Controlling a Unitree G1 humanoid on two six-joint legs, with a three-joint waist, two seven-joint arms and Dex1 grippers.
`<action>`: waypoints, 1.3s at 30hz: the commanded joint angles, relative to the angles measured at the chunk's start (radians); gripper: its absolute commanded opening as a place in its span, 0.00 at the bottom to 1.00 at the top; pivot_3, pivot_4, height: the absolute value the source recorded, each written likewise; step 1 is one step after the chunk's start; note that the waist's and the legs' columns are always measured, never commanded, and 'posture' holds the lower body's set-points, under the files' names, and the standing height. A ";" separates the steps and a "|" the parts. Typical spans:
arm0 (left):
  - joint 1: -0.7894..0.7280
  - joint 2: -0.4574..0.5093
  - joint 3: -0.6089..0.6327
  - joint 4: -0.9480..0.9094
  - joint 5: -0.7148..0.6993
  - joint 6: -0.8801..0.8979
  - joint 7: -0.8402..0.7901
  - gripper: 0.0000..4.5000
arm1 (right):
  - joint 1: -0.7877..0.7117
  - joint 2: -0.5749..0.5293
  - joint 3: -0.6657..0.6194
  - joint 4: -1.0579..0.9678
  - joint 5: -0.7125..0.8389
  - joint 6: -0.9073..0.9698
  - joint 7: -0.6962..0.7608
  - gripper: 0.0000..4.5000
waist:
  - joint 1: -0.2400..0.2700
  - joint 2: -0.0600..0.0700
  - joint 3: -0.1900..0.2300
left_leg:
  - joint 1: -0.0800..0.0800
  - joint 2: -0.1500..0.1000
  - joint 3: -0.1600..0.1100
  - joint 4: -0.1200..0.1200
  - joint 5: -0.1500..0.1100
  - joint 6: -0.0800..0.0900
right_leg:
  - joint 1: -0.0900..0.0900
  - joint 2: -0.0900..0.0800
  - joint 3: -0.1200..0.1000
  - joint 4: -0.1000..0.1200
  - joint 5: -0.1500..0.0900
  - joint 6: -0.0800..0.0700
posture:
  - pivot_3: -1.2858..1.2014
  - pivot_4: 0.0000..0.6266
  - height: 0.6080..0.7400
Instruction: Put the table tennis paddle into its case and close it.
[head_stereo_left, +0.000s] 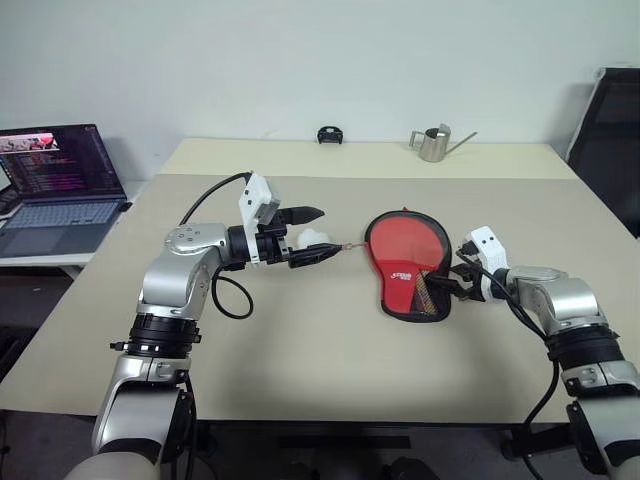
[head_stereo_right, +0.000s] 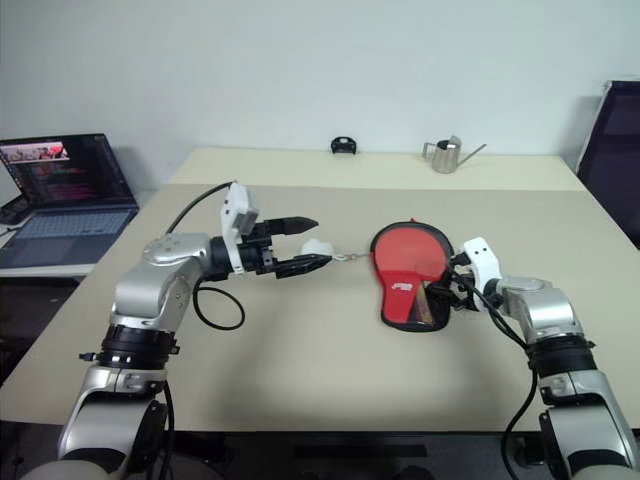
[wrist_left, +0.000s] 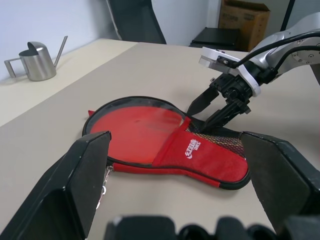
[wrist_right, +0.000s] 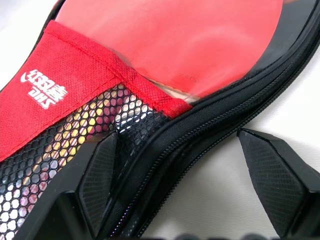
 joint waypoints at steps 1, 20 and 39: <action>-0.015 0.015 0.014 -0.046 -0.024 -0.005 0.001 1.00 | -0.013 0.029 0.019 0.024 -0.012 0.026 0.010 0.72 | -0.002 0.000 0.000 | 0.000 0.000 0.000 0.000 0.000 0.000 | 0.000 0.000 0.000 0.000 0.000 0.000 | 0.52 0.24 1.00; 0.016 0.069 0.009 -0.043 -0.019 -0.009 -0.019 1.00 | -0.011 0.069 -0.019 0.000 -0.005 0.102 -0.017 0.00 | -0.001 0.000 0.000 | 0.004 0.002 0.000 0.000 0.000 -0.001 | 0.002 0.002 0.001 0.001 0.001 -0.002 | 0.52 0.24 1.00; 0.136 0.155 0.008 -0.121 -0.055 0.048 -0.109 1.00 | 0.016 0.103 -0.038 -0.116 0.063 0.195 -0.021 0.00 | -0.001 0.000 0.000 | 0.004 0.002 0.000 0.000 0.000 -0.001 | 0.002 0.002 0.001 0.001 0.001 -0.002 | 0.52 0.24 1.00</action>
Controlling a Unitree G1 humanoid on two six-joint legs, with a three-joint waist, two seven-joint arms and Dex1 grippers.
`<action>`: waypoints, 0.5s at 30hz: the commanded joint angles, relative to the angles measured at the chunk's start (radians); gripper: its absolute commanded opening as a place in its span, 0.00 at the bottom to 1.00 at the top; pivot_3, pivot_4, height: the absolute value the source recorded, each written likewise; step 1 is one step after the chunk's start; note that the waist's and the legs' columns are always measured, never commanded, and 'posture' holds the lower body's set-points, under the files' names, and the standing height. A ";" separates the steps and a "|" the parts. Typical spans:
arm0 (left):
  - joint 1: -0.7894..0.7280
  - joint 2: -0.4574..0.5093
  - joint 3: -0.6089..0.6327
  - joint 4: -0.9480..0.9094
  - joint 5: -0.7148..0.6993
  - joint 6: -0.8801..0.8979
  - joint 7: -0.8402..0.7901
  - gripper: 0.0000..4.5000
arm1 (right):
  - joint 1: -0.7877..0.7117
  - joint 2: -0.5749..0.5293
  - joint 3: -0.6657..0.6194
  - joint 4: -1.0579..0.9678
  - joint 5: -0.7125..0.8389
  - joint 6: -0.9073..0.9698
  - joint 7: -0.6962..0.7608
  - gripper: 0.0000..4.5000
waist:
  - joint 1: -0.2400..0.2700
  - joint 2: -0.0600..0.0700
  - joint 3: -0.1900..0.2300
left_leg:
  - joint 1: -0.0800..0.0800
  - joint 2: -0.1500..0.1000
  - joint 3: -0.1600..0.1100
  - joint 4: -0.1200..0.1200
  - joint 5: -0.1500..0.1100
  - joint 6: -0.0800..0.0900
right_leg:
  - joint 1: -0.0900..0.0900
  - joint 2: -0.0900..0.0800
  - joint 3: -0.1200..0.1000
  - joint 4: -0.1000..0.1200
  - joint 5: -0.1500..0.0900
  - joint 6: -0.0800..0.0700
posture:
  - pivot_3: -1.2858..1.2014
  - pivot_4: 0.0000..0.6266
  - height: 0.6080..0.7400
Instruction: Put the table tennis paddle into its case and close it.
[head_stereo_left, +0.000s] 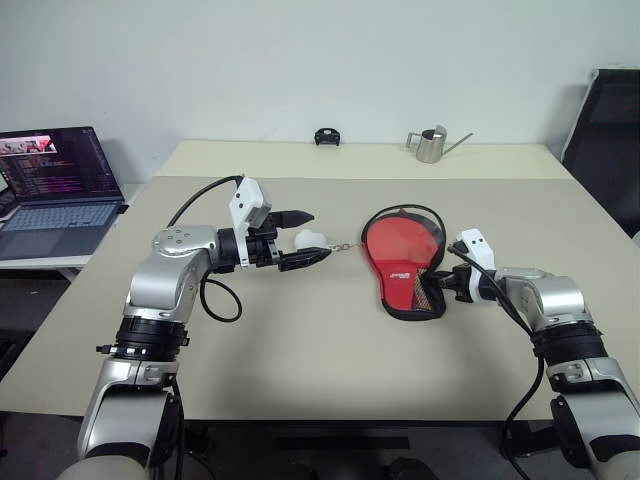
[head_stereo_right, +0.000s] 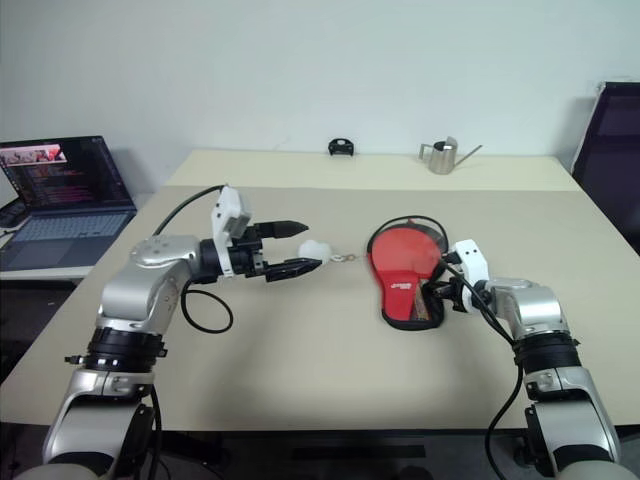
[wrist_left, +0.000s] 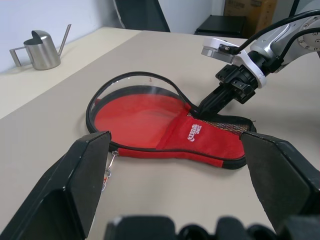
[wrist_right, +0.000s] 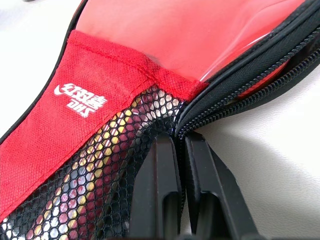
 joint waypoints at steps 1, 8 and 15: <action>0.204 0.165 0.011 -0.179 -0.083 0.092 -0.160 1.00 | 0.056 0.069 -0.018 -0.207 0.109 0.180 -0.009 0.00 | -0.017 0.001 -0.001 | 0.000 0.000 0.000 0.000 0.000 0.000 | 0.000 0.000 0.000 0.000 0.000 0.000 | 0.52 0.24 1.00; 0.311 0.228 -0.004 -0.259 -0.124 0.153 -0.171 1.00 | 0.080 0.113 -0.097 -0.345 0.171 0.307 -0.070 0.00 | -0.010 0.001 -0.001 | -0.005 0.007 -0.001 -0.008 0.000 -0.003 | -0.010 0.004 0.000 -0.001 0.000 -0.006 | 0.52 0.24 1.00; 0.334 0.270 -0.001 -0.288 -0.151 0.156 -0.220 1.00 | 0.113 0.126 -0.093 -0.432 0.213 0.366 -0.092 0.00 | 0.002 0.001 -0.001 | -0.005 0.006 -0.001 -0.007 0.000 -0.003 | -0.009 0.004 0.000 0.000 0.001 -0.007 | 0.52 0.24 1.00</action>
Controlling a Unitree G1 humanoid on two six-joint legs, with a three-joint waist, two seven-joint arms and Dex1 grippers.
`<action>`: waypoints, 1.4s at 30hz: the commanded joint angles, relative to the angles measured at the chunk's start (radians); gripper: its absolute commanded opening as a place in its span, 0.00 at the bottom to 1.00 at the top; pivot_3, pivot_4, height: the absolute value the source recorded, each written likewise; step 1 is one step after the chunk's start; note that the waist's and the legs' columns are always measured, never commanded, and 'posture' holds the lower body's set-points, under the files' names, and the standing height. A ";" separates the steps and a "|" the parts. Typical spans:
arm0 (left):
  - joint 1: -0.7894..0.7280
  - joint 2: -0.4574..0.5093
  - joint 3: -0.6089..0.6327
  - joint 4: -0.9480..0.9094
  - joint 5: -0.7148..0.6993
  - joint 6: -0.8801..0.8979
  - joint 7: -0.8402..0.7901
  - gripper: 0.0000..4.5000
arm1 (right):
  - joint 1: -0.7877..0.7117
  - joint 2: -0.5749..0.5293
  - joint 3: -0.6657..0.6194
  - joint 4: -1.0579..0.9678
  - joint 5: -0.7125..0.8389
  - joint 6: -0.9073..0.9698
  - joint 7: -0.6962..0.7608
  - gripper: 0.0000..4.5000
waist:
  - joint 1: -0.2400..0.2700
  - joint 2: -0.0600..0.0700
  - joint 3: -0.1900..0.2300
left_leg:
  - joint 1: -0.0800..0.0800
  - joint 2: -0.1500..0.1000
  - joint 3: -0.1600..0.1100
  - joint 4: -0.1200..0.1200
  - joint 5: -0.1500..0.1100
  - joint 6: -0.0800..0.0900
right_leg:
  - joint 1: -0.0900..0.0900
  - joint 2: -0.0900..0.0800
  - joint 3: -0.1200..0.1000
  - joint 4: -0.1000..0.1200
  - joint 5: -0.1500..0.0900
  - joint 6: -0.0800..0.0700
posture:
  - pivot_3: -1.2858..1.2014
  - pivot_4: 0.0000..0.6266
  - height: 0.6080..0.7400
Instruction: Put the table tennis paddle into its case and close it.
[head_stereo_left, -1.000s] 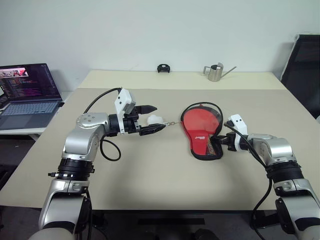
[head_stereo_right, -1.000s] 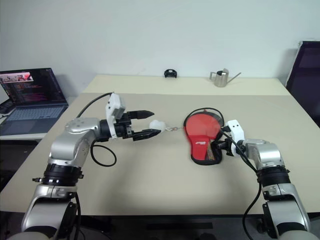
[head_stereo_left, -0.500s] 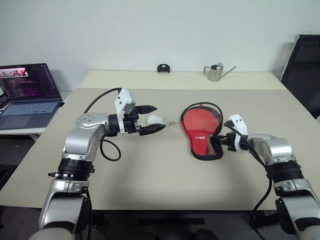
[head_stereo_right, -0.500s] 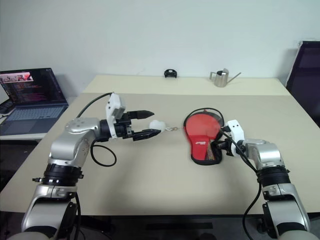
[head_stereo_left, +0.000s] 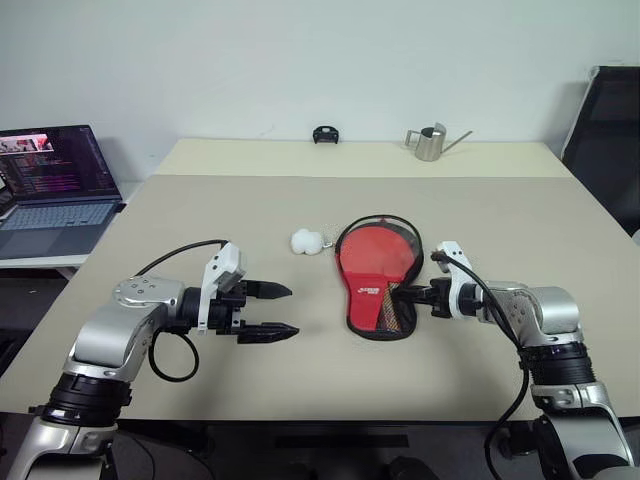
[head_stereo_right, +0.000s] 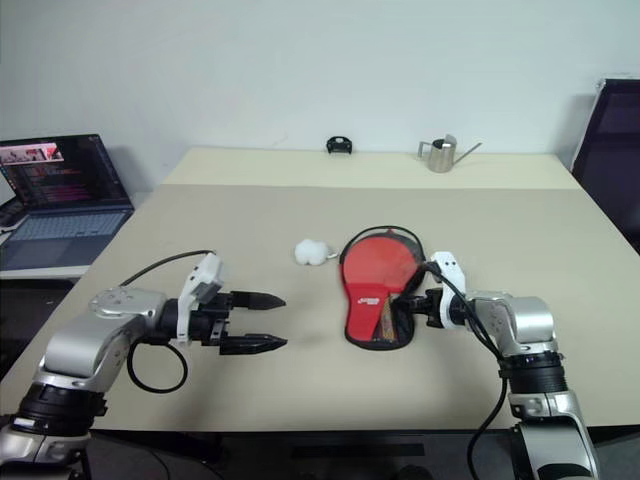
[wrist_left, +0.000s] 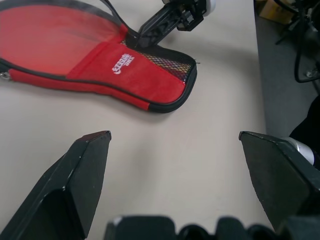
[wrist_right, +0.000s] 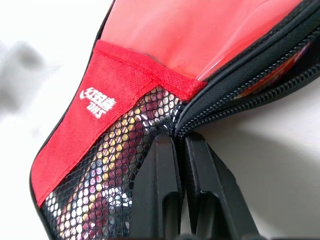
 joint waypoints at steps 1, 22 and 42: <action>0.007 0.042 0.013 -0.041 -0.021 -0.008 -0.039 1.00 | 0.012 0.010 -0.007 -0.086 0.046 0.022 -0.005 0.00 | -0.001 0.000 0.000 | 0.000 0.000 0.000 0.000 0.000 0.000 | 0.000 0.000 0.000 0.000 0.000 0.000 | 0.52 0.24 1.00; 0.085 0.119 0.023 -0.112 -0.063 -0.029 -0.103 1.00 | 0.255 0.021 -0.059 -0.496 0.228 0.294 -0.082 0.00 | 0.001 0.000 0.000 | 0.000 0.000 0.000 -0.001 0.000 0.000 | 0.000 0.000 0.000 -0.001 0.000 0.000 | 0.52 0.24 1.00; 0.082 0.111 0.010 -0.125 -0.066 -0.024 -0.105 1.00 | 0.328 0.064 -0.036 -0.587 0.289 0.346 -0.133 0.00 | 0.000 0.000 0.000 | 0.001 0.001 0.000 -0.001 0.000 0.000 | 0.000 0.001 0.000 -0.001 0.000 0.000 | 0.52 0.24 1.00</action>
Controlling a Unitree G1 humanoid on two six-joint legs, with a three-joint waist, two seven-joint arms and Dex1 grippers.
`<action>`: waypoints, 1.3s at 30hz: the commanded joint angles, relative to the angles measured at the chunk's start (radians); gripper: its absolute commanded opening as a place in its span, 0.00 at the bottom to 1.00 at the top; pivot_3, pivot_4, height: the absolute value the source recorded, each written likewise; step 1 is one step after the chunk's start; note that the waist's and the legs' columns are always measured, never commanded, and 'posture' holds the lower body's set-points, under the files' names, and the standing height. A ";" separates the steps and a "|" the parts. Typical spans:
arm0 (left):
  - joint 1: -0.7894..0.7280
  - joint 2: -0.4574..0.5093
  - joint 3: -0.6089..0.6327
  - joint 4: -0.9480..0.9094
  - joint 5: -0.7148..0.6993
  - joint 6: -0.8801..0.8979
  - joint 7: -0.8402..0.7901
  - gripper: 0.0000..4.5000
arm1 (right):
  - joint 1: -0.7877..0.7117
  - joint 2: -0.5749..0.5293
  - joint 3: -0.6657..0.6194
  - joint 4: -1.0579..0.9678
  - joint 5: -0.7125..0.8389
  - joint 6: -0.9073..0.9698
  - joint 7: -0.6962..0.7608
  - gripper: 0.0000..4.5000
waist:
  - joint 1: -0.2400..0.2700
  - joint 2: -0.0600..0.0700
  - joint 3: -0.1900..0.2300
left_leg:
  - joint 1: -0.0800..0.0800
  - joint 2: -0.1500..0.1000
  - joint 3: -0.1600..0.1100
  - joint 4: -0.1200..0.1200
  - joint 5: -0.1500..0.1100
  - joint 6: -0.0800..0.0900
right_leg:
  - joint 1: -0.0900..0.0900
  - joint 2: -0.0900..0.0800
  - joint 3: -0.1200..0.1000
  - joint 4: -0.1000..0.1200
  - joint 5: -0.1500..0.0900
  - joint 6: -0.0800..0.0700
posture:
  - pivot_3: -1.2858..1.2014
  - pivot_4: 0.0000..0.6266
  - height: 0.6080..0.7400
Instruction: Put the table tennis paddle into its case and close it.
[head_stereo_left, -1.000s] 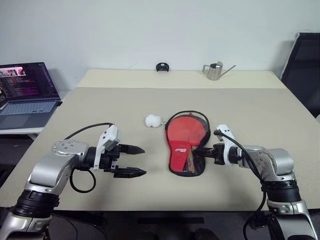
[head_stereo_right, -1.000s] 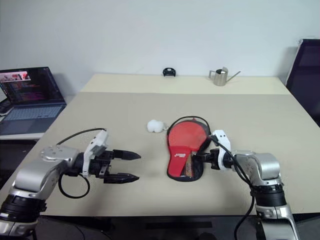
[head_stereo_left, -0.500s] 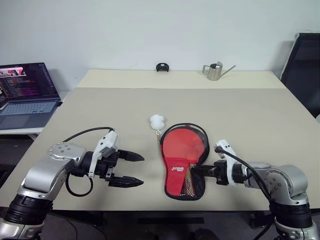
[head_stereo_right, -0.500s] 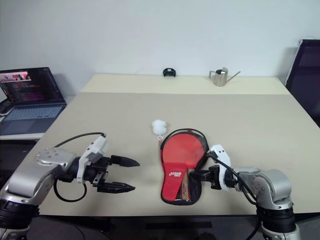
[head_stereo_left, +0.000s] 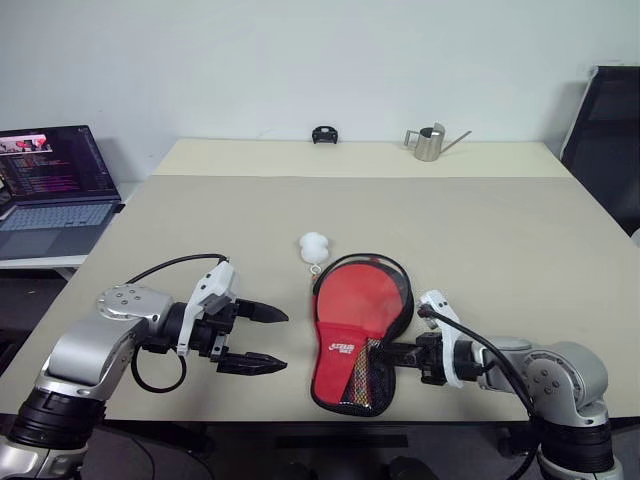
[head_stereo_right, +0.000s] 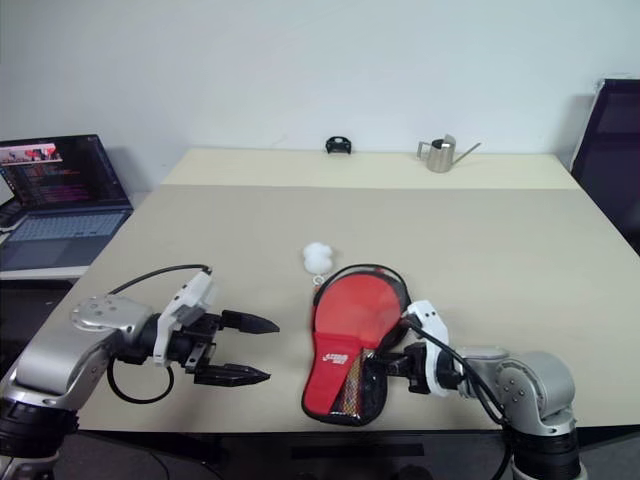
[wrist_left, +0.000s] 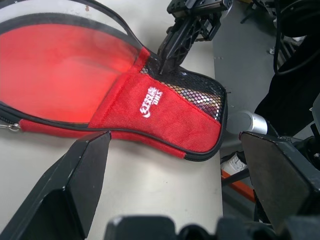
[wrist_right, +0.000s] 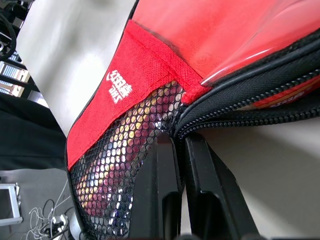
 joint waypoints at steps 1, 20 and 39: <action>-0.014 0.010 0.010 -0.023 -0.019 -0.010 -0.014 1.00 | 0.014 -0.032 0.005 -0.053 0.040 -0.002 0.022 0.00 | 0.000 0.000 0.000 | 0.000 0.000 0.000 0.000 0.000 0.000 | 0.000 0.000 0.000 0.000 0.000 0.000 | 0.52 0.24 1.00; -0.032 -0.007 -0.014 -0.013 -0.016 -0.013 -0.003 1.00 | 0.034 -0.076 -0.025 -0.033 0.034 -0.009 -0.030 0.12 | 0.001 0.000 0.000 | 0.001 0.000 0.000 0.000 0.000 0.000 | 0.002 0.000 0.000 0.000 0.000 0.000 | 0.52 0.24 1.00; -0.028 -0.061 -0.014 -0.014 -0.015 -0.010 0.050 1.00 | -0.012 -0.193 -0.244 -0.193 0.124 -0.018 0.007 0.97 | 0.002 0.000 0.000 | 0.006 0.000 0.000 0.000 0.000 0.000 | 0.007 0.001 0.000 -0.001 0.000 0.000 | 0.52 0.24 1.00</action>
